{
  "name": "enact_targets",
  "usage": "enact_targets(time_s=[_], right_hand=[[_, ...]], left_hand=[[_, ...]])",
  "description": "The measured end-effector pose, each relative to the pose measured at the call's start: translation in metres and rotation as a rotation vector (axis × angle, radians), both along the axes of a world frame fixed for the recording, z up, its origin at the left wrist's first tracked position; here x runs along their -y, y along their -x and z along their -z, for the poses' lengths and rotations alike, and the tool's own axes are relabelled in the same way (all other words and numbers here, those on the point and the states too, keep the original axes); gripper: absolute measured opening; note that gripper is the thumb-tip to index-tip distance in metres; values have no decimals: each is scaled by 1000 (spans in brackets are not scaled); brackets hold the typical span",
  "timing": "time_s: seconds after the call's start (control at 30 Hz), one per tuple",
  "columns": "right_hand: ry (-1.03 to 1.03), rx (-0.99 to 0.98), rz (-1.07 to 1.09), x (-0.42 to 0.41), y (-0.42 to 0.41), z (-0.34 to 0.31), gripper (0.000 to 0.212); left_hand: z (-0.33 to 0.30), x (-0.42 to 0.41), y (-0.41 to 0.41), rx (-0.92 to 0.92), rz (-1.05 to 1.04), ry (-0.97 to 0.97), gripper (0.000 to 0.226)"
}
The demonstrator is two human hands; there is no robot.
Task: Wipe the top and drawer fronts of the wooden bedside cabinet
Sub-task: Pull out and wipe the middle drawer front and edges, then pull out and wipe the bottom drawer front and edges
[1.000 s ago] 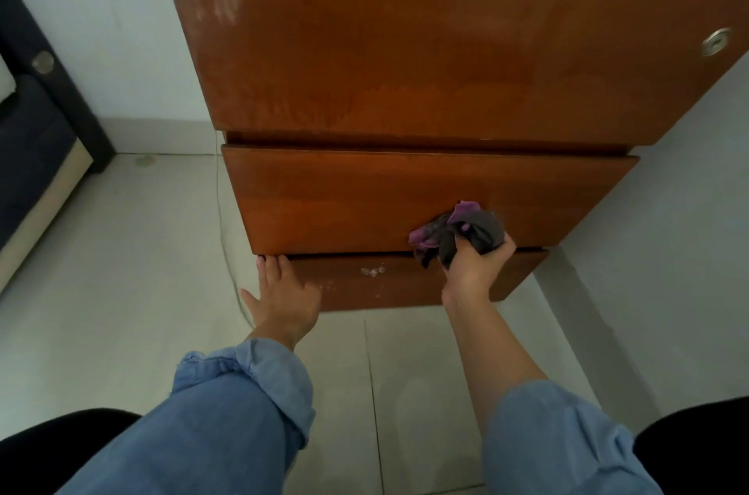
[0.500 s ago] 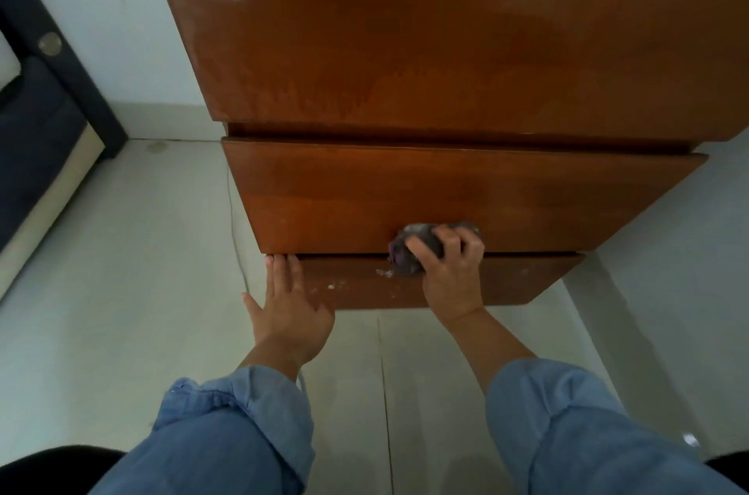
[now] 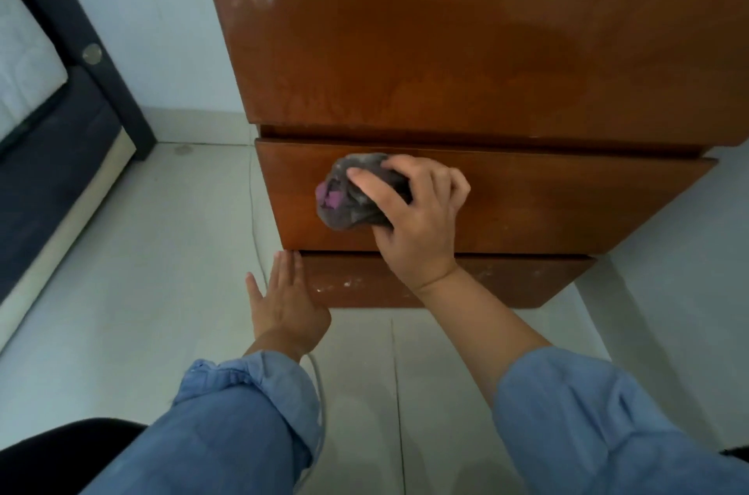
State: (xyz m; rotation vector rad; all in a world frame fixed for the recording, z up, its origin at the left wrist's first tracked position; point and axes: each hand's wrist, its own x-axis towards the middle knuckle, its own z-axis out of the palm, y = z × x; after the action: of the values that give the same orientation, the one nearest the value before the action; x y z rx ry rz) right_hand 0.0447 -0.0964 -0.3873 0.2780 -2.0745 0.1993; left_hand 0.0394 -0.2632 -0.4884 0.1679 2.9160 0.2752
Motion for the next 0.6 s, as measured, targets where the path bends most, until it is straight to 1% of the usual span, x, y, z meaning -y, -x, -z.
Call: enact_targets(time_s=[0.1, 0.2, 0.27, 0.33, 0.43, 0.53, 0.6], right_hand=[[-171, -2, -22, 24, 27, -2, 42], [-354, 18, -44, 31, 42, 36, 35], [-500, 94, -102, 27, 41, 66, 34], [-562, 186, -124, 20, 33, 89, 38], [-494, 372, -80, 13, 15, 110, 49], [-312, 552, 12, -4, -17, 118, 62], [-198, 662, 62, -21, -43, 118, 69]], left_hand=[[-3, 15, -1, 49, 21, 20, 89], [0, 22, -2, 86, 56, -17, 93], [4, 24, -1, 97, 56, -62, 94], [7, 23, -1, 87, 53, -79, 95], [9, 21, -2, 97, 24, -62, 97], [7, 15, -6, 71, 6, 3, 95], [3, 7, -9, 28, 35, 60, 90]])
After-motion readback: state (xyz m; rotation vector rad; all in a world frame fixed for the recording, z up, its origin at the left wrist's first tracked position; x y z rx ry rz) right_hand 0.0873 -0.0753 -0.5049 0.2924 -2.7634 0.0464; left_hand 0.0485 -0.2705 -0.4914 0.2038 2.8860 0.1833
